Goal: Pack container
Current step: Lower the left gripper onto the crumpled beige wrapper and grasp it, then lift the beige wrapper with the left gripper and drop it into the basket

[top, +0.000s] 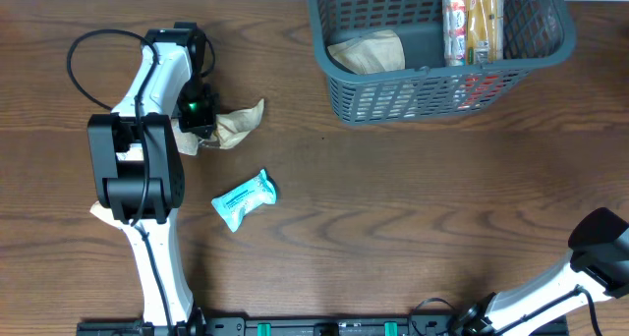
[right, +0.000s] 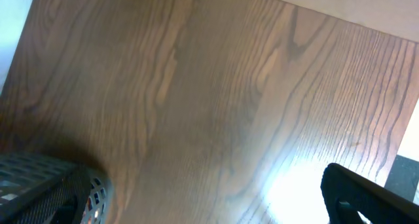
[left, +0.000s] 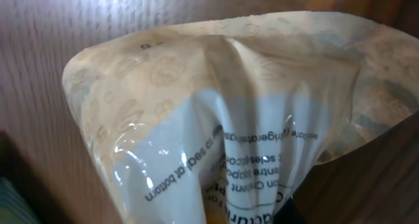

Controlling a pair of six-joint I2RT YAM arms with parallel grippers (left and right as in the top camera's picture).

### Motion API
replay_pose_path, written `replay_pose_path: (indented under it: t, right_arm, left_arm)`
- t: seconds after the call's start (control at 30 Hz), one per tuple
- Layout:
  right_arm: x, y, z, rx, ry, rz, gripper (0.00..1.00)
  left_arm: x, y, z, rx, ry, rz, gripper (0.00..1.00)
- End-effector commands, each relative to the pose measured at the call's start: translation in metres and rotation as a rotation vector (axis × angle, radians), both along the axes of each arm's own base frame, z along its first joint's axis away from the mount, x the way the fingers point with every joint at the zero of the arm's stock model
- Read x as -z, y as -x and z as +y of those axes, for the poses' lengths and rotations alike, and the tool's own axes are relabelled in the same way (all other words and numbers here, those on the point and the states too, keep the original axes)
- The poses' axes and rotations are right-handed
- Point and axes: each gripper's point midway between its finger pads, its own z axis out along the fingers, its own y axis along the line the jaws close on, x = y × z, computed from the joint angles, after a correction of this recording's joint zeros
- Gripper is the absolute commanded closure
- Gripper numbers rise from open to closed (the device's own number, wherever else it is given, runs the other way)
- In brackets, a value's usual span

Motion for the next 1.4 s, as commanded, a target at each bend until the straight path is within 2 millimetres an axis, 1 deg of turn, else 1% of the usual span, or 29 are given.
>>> replay_pose_path:
  t: [0.0,0.07,0.13,0.23,0.27,0.33,0.37,0.43,0.47,0.53,0.6,0.67,0.77,0.8,0.83,0.9,0.97,1.07,1.2,1.27,1.37]
  right_arm:
    - [0.004,0.002,-0.003,-0.003,-0.009,0.012,0.01]
    - [0.004,0.002,-0.003,-0.004,-0.010,0.011,0.01]
    - [0.004,0.002,-0.003,-0.005,-0.011,0.010,0.01]
    - [0.004,0.002,-0.003,-0.005,-0.011,0.011,0.01]
    - [0.004,0.002,-0.003,-0.004,-0.011,0.011,0.01]
    - [0.004,0.002,-0.003,-0.005,-0.011,0.011,0.01]
    - [0.004,0.002,-0.003,-0.005,-0.011,0.011,0.01]
    - [0.004,0.002,-0.003,-0.005,-0.011,0.010,0.01]
    - [0.004,0.002,-0.003,-0.005,-0.011,0.010,0.01]
    - [0.004,0.002,-0.003,-0.005,-0.011,0.011,0.01]
    - [0.004,0.002,-0.003,-0.005,-0.011,0.011,0.01]
    - [0.004,0.003,-0.003,-0.003,-0.008,0.013,0.01]
    - [0.004,0.003,-0.004,-0.011,-0.003,0.019,0.01]
    - [0.004,0.003,-0.004,-0.011,-0.002,0.020,0.01]
    - [0.004,0.003,-0.004,-0.011,-0.002,0.020,0.01]
    - [0.004,0.003,-0.004,-0.010,-0.002,0.020,0.01]
    - [0.004,0.003,-0.004,-0.010,-0.003,0.020,0.01]
    - [0.004,0.003,-0.004,-0.010,-0.003,0.020,0.01]
    - [0.004,0.003,-0.004,-0.010,-0.003,0.020,0.01]
    - [0.004,0.003,-0.004,-0.011,-0.003,0.020,0.01]
    - [0.004,0.003,-0.004,-0.025,0.000,0.026,0.01]
  left_arm:
    - [0.005,0.004,-0.002,0.265,0.019,0.018,0.94]
    - [-0.003,0.002,0.001,0.410,-0.018,0.007,0.94]
    - [-0.018,0.000,0.004,0.541,-0.084,-0.002,0.94]
    - [-0.051,-0.004,0.007,0.686,-0.196,-0.037,0.94]
    - [-0.068,-0.007,0.007,0.730,-0.247,-0.063,0.94]
    - [-0.108,-0.014,0.008,0.800,-0.349,-0.140,0.94]
    - [-0.129,-0.019,0.004,0.847,-0.387,-0.196,0.94]
    - [-0.174,-0.030,-0.010,0.968,-0.439,-0.340,0.94]
    - [-0.204,-0.035,-0.020,1.033,-0.477,-0.434,0.94]
    - [-0.256,-0.036,-0.037,1.122,-0.548,-0.587,0.94]
    - [-0.311,-0.029,-0.056,1.196,-0.627,-0.754,0.94]
    - [-0.354,-0.018,-0.071,1.232,-0.684,-0.886,0.94]
    - [-0.405,0.001,-0.092,1.253,-0.737,-1.063,0.94]
    - [-0.416,0.007,-0.098,1.253,-0.741,-1.108,0.94]
    - [-0.426,0.012,-0.105,1.256,-0.742,-1.152,0.94]
    - [-0.437,0.020,-0.120,1.270,-0.733,-1.211,0.94]
    - [-0.443,0.024,-0.138,1.291,-0.717,-1.261,0.94]
    - [-0.446,0.021,-0.174,1.327,-0.684,-1.338,0.94]
    - [-0.448,0.010,-0.213,1.337,-0.663,-1.425,0.94]
    - [-0.450,-0.002,-0.226,1.314,-0.666,-1.473,0.94]
    - [-0.455,-0.019,-0.240,1.266,-0.676,-1.544,0.94]
